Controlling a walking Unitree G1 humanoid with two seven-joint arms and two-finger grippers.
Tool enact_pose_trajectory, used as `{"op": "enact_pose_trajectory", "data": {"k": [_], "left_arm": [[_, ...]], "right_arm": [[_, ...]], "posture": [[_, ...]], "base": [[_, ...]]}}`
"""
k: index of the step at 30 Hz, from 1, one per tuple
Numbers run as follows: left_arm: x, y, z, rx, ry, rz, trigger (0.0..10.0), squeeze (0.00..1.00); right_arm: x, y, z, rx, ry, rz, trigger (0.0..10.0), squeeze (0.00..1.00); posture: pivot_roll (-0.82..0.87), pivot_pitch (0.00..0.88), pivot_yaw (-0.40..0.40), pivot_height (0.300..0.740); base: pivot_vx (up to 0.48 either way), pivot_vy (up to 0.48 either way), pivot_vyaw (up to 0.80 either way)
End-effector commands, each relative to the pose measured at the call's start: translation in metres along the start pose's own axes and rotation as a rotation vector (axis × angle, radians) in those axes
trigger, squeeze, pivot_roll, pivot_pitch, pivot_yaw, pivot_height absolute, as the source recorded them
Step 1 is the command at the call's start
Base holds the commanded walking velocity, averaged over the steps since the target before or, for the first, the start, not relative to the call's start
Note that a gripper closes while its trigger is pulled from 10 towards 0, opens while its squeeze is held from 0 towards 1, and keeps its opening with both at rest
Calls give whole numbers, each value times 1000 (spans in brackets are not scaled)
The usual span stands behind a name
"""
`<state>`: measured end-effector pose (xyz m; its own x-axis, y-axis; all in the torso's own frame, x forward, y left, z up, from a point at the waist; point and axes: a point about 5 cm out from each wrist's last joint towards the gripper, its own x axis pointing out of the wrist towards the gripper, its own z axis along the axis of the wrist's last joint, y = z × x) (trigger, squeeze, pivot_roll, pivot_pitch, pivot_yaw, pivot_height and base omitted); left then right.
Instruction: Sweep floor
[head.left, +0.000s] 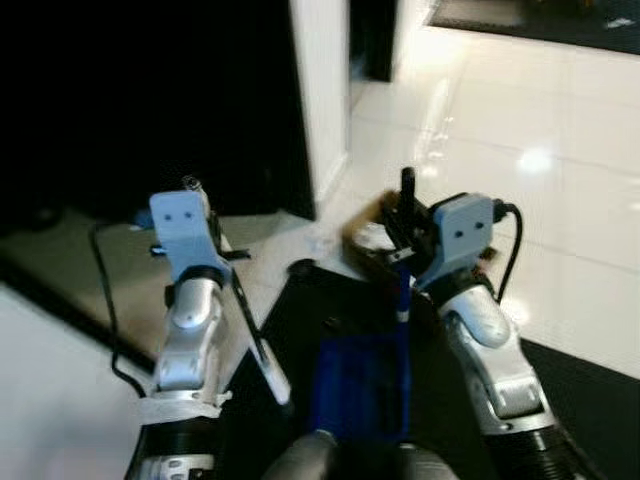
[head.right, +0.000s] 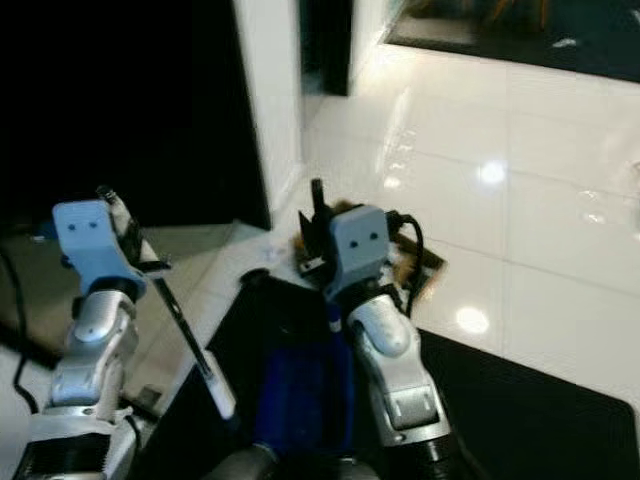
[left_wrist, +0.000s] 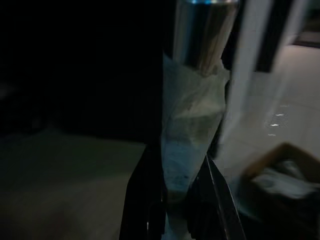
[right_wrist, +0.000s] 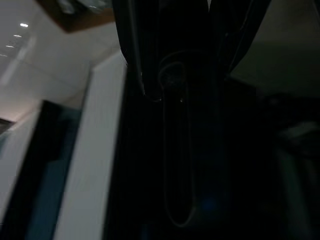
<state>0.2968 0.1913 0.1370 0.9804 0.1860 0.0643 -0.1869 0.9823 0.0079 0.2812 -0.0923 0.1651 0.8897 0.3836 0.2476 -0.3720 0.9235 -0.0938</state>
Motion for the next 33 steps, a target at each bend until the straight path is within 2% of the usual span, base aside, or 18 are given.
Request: {"op": "enact_pose_trajectory", "data": {"k": [1, 33], "left_arm": [[0, 1, 3, 17, -13, 2, 10000, 0], [0, 1, 2, 21, -6, -5, 10000, 0]], "right_arm": [[1, 2, 2, 3, -18, 6, 10000, 0], [0, 4, 0, 6, -14, 4, 10000, 0]], "posture": [[26, 54, 42, 740], [29, 57, 46, 740]], "base": [[0, 0, 775], [0, 0, 775]]}}
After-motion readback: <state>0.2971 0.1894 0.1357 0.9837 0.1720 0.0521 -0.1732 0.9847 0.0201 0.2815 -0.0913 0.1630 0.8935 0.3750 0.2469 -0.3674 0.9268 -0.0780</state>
